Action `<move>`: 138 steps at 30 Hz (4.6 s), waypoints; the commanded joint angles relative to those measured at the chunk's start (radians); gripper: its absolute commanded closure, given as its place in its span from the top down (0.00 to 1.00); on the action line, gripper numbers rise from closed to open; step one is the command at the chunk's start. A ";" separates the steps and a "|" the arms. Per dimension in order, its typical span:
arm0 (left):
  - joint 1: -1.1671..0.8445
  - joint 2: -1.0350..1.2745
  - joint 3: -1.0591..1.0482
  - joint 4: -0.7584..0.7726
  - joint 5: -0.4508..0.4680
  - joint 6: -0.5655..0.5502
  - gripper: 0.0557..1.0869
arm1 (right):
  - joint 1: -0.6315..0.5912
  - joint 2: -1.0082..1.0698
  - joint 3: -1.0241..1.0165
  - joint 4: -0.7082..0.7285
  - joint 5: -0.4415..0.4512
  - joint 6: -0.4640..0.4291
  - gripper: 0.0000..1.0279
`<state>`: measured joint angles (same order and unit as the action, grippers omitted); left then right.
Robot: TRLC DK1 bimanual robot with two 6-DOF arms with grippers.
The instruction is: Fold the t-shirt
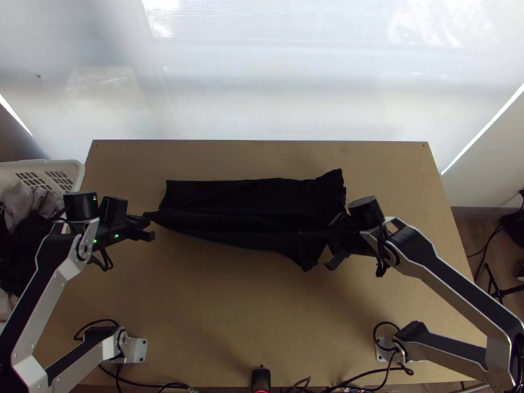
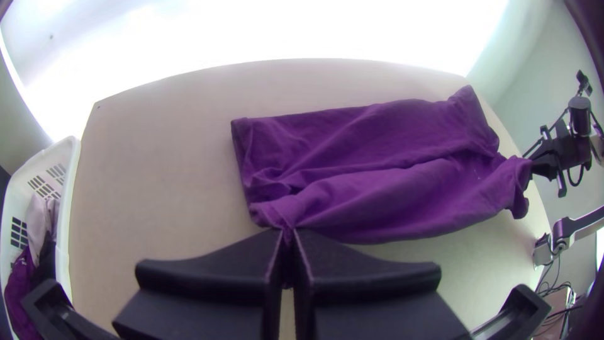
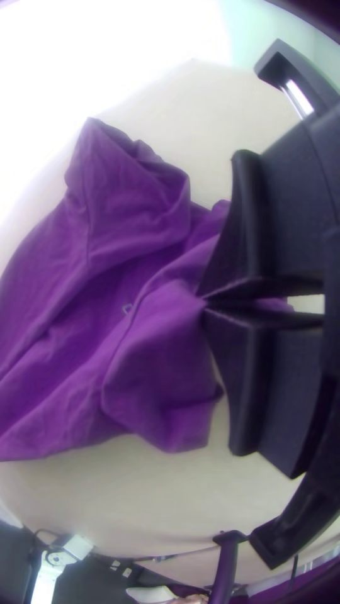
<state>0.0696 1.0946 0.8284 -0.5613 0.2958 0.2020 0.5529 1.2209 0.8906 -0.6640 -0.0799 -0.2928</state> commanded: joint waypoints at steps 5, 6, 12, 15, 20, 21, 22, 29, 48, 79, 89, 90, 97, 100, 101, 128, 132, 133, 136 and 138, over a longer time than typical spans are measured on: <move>0.012 -0.013 0.006 -0.043 -0.001 0.024 0.03 | -0.054 0.054 0.131 -0.002 0.000 0.004 0.03; 0.012 -0.006 0.006 -0.043 -0.001 0.027 0.03 | -0.054 0.061 0.142 -0.002 0.000 0.006 0.03; -0.010 0.080 0.012 -0.042 -0.004 0.043 0.03 | -0.074 0.121 0.206 0.015 0.000 0.007 0.03; -0.014 0.146 0.021 -0.023 -0.015 0.051 0.03 | -0.082 0.157 0.245 0.023 0.000 0.009 0.03; -0.014 0.225 0.094 -0.008 -0.046 0.060 0.03 | -0.105 0.215 0.289 0.038 0.000 0.009 0.03; -0.014 0.234 0.109 -0.005 -0.049 0.060 0.03 | -0.111 0.226 0.298 0.040 0.000 0.009 0.03; -0.013 0.243 0.126 -0.003 -0.050 0.060 0.03 | -0.114 0.238 0.307 0.041 0.000 0.009 0.03; -0.014 0.318 0.218 0.031 -0.075 0.051 0.03 | -0.143 0.341 0.380 0.070 0.000 0.018 0.03; -0.021 0.596 0.385 0.081 -0.121 0.059 0.03 | -0.205 0.609 0.602 0.075 0.000 0.018 0.03; -0.050 0.860 0.609 0.112 -0.150 0.063 0.03 | -0.257 0.867 0.762 0.098 0.011 0.001 0.03; -0.060 0.907 0.658 0.112 -0.156 0.062 0.03 | -0.274 0.885 0.763 0.098 0.012 -0.008 0.03; -0.060 0.910 0.660 0.112 -0.156 0.062 0.03 | -0.274 0.887 0.763 0.098 0.012 -0.008 0.03; -0.060 0.949 0.680 0.116 -0.175 0.066 0.03 | -0.278 0.898 0.760 0.098 0.012 -0.008 0.03; -0.065 0.958 0.692 0.123 -0.176 0.066 0.03 | -0.278 0.901 0.760 0.098 0.014 -0.008 0.03; -0.067 0.962 0.698 0.123 -0.176 0.066 0.03 | -0.278 0.902 0.762 0.098 0.014 -0.008 0.03; 0.015 0.484 0.434 -0.134 -0.084 -0.027 0.94 | -0.232 0.457 0.788 0.007 0.011 0.096 0.96; 0.016 0.490 0.379 -0.115 -0.070 -0.072 0.94 | -0.166 0.399 0.711 0.001 0.011 0.090 0.96; 0.013 0.495 0.379 -0.114 -0.055 -0.092 0.94 | -0.156 0.397 0.689 0.000 0.009 0.090 0.96; -0.002 0.528 0.399 -0.103 -0.027 -0.141 0.94 | -0.139 0.408 0.619 0.014 0.003 0.081 0.96; -0.014 0.564 0.426 -0.104 -0.021 -0.167 0.94 | -0.137 0.433 0.600 0.029 0.003 0.080 0.96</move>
<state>0.0692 1.6245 1.2568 -0.6689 0.2379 0.1104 0.3756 1.6672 1.5818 -0.6521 -0.0727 -0.2066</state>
